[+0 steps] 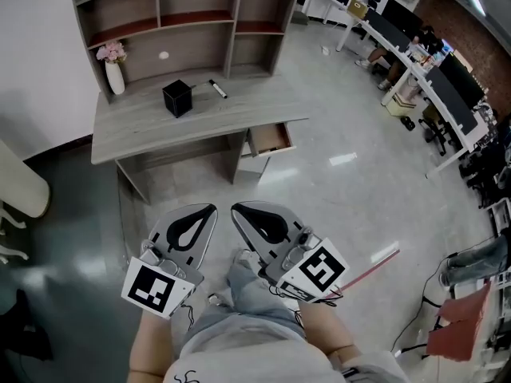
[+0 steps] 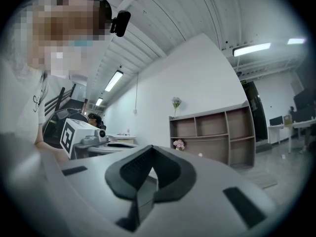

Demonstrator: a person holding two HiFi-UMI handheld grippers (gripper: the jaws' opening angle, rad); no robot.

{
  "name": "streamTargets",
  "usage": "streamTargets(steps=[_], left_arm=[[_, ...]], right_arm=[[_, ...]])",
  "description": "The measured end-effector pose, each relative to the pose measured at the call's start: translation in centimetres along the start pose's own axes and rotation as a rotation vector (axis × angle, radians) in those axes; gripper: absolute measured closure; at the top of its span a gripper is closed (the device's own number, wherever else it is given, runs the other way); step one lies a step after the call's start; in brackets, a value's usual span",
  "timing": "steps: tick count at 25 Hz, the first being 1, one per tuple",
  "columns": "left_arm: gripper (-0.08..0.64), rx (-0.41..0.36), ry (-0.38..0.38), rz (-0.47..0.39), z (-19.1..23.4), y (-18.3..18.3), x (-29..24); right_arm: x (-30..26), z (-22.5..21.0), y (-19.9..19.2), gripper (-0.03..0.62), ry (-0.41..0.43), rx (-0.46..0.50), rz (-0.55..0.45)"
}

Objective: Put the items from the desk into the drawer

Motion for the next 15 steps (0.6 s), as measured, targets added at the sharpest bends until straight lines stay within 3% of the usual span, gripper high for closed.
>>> streamTargets(steps=[15], left_arm=[[0.555,-0.027,0.083,-0.004,8.5,1.2,-10.9]], right_arm=[[-7.8,-13.0,0.2,0.584,0.078,0.002,-0.019]])
Point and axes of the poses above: the fingertips, and each gripper's own axes: x backward along the fingers, z to its left, y out of its top, the point moved 10 cm from there along x, backward along the fingers, and after that the axes turned 4 degrees about -y, right-handed, at the moved point
